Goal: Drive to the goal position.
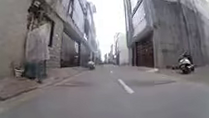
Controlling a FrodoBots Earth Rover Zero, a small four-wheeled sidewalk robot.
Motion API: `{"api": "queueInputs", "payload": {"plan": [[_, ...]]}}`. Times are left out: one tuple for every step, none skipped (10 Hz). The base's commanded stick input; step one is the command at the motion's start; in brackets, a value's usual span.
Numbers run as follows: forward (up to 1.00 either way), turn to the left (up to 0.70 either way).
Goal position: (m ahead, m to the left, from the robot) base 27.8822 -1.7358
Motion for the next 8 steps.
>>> {"api": "queueInputs", "payload": {"plan": [[1.00, 0.00], [1.00, 0.00], [1.00, 0.00], [1.00, 0.00], [1.00, 0.00], [1.00, 0.00], [1.00, 0.00], [1.00, 0.00]]}}
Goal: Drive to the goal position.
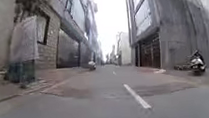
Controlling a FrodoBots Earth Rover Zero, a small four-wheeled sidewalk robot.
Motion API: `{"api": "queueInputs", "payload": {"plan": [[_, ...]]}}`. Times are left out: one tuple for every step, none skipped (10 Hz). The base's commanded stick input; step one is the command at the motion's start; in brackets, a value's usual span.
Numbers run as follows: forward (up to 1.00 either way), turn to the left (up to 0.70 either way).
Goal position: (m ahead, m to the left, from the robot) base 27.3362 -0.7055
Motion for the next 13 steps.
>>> {"api": "queueInputs", "payload": {"plan": [[1.00, 0.00], [1.00, 0.00], [1.00, -0.31], [1.00, -0.40], [1.00, -0.40], [1.00, -0.40], [1.00, -0.40], [1.00, -0.40], [1.00, -0.30], [1.00, 0.00], [1.00, 0.00], [1.00, 0.00], [1.00, 0.00]]}}
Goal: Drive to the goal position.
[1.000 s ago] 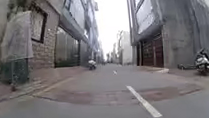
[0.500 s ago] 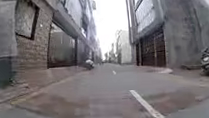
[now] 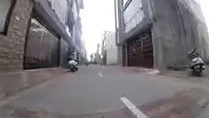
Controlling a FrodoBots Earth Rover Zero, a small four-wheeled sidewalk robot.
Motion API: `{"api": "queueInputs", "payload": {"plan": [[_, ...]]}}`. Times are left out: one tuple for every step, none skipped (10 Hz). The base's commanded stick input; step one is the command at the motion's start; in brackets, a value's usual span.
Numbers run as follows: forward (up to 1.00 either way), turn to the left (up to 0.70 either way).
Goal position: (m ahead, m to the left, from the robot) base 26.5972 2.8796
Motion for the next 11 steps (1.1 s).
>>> {"api": "queueInputs", "payload": {"plan": [[1.00, 0.00], [1.00, 0.00], [1.00, 0.00], [1.00, 0.00], [1.00, 0.00], [1.00, 0.23], [1.00, 0.40], [1.00, 0.40], [1.00, 0.18], [1.00, 0.00], [1.00, 0.00]]}}
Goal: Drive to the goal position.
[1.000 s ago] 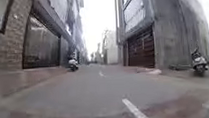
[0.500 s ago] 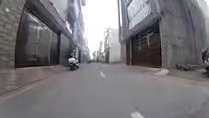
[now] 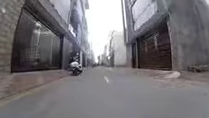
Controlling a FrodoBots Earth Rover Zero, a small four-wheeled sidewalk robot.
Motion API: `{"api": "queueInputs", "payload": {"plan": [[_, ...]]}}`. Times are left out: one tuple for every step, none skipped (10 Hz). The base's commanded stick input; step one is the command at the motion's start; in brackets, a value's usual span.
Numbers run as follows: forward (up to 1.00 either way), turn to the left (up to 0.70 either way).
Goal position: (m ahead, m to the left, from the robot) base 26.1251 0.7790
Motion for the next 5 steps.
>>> {"api": "queueInputs", "payload": {"plan": [[1.00, 0.00], [1.00, 0.00], [1.00, 0.00], [1.00, 0.00], [1.00, 0.00]]}}
